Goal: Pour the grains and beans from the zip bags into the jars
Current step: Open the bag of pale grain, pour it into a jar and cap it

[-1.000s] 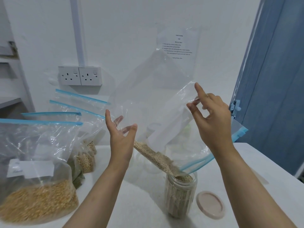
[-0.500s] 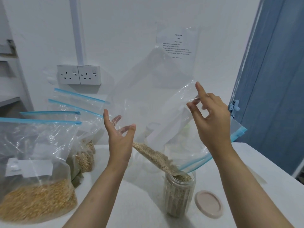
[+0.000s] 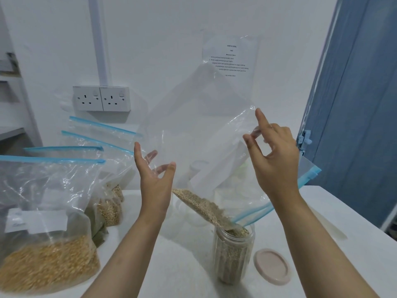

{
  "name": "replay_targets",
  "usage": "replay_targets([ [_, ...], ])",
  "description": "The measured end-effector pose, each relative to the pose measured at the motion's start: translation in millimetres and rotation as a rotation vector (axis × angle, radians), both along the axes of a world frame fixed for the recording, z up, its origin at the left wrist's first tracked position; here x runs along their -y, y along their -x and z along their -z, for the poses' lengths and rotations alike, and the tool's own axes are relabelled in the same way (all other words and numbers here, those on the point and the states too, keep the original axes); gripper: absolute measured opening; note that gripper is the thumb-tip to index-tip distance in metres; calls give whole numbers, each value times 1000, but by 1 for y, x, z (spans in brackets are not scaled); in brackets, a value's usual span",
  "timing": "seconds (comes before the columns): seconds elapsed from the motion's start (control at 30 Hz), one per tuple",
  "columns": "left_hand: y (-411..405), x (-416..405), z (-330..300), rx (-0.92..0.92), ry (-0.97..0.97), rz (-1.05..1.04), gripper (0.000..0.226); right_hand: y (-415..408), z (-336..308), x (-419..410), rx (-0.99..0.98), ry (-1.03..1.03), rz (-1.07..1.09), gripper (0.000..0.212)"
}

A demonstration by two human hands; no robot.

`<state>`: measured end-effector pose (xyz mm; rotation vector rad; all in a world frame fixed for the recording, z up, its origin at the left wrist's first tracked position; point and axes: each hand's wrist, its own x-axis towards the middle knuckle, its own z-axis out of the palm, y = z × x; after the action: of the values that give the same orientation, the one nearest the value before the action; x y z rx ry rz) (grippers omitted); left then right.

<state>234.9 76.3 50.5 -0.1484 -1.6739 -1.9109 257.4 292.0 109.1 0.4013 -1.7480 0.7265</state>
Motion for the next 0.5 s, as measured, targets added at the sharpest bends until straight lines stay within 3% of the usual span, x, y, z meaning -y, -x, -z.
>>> replay_targets([
  [0.5,-1,0,-3,-20,6,-9,85,-5,-2,-5,-10,16,8,51],
])
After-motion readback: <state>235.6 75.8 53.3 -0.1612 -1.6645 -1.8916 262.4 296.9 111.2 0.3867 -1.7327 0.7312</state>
